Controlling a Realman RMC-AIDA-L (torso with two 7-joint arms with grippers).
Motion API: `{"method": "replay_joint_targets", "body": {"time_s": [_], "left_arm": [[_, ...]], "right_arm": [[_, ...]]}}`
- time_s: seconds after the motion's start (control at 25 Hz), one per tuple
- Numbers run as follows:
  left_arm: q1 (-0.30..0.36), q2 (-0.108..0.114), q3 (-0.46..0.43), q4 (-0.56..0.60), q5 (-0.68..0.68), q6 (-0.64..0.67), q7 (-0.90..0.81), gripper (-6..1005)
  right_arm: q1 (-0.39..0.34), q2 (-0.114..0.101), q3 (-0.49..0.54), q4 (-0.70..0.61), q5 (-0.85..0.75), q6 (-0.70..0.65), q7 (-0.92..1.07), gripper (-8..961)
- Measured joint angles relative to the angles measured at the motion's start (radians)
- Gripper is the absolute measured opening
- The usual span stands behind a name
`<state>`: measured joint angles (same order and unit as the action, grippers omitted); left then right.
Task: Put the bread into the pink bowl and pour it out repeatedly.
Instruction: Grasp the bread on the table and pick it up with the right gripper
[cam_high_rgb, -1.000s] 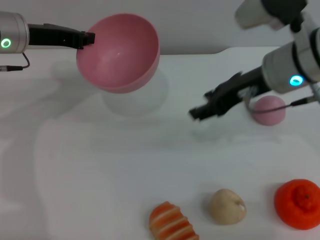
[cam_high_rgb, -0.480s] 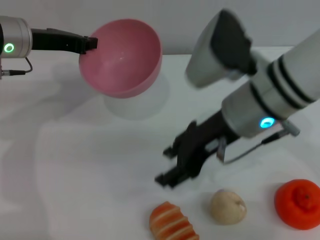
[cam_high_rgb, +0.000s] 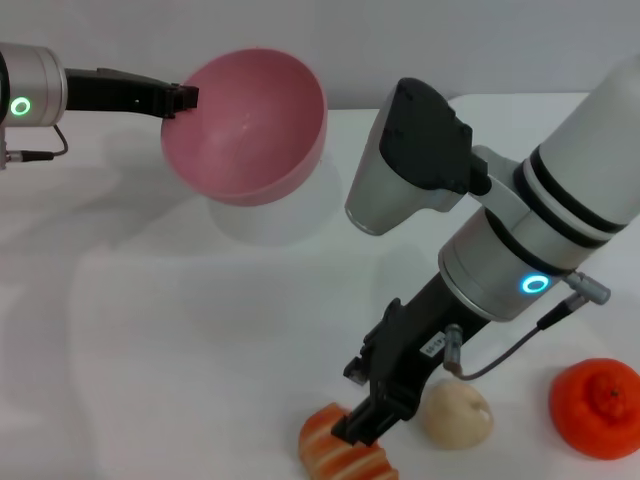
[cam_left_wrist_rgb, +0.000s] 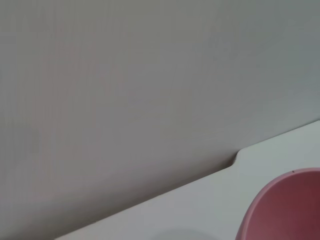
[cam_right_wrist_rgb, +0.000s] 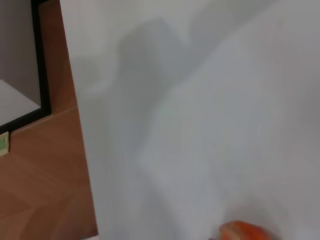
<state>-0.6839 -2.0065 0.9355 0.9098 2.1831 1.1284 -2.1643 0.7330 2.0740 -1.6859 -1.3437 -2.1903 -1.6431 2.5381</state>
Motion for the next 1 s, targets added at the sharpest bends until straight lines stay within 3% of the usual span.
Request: {"method": "replay_joint_targets", "body": {"time_s": [0.48, 1.0], "left_arm": [[-0.008, -0.009, 0.0, 0.002, 0.0, -0.003, 0.005, 84], [-0.003, -0.017, 0.009, 0.005, 0.0, -0.005, 0.007, 85]], "right_arm": [[-0.003, 0.006, -0.14, 0.086, 0.005, 0.098, -0.013, 632], [0.005, 0.008, -0.182, 0.163, 0.029, 0.157, -0.014, 622]]}}
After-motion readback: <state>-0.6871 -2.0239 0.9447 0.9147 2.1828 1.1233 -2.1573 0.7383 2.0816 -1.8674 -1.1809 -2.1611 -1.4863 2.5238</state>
